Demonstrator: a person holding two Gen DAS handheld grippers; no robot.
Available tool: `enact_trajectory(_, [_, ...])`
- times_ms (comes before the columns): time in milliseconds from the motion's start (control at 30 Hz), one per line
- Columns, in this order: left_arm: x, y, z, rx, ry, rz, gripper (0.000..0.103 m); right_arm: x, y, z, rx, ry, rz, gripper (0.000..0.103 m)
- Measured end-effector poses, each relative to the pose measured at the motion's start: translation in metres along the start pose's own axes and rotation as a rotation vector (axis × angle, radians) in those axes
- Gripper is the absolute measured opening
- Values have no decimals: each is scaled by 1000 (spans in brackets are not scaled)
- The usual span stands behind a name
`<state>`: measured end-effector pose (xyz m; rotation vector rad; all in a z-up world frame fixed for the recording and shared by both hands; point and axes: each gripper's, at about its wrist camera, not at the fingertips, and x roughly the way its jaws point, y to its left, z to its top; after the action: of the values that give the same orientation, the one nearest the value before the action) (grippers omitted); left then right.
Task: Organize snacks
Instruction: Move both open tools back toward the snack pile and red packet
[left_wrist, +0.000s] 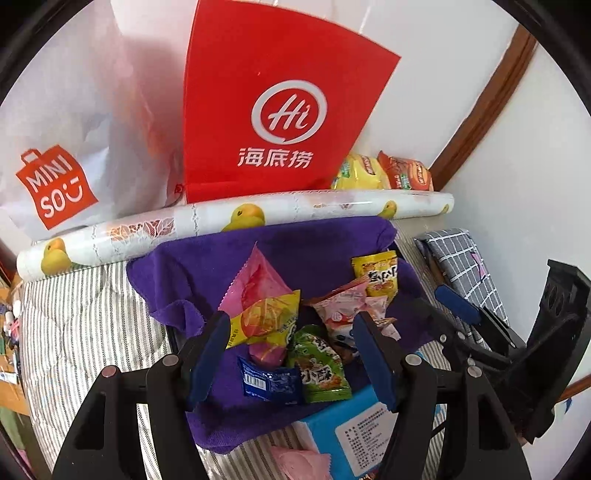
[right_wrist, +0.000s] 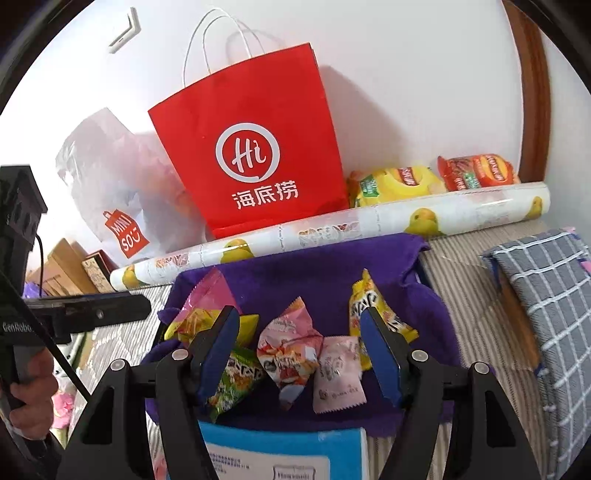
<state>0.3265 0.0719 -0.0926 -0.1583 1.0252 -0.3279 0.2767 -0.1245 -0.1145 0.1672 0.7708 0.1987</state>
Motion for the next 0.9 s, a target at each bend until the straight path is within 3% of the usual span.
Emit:
enact_trajectory(433, [-33,-24,-8,56,-46,-42,67,-56,-13,-33,70,-9,-63,67])
enact_trajectory(733, [-47,-48,-16,113,-58,-74,67,-65,-34,-81,120,142,-143,67])
enact_trajectory(900, [-58,-61,-22,151,-78,-83,67,-82,-39,-100,116,144,-193,67])
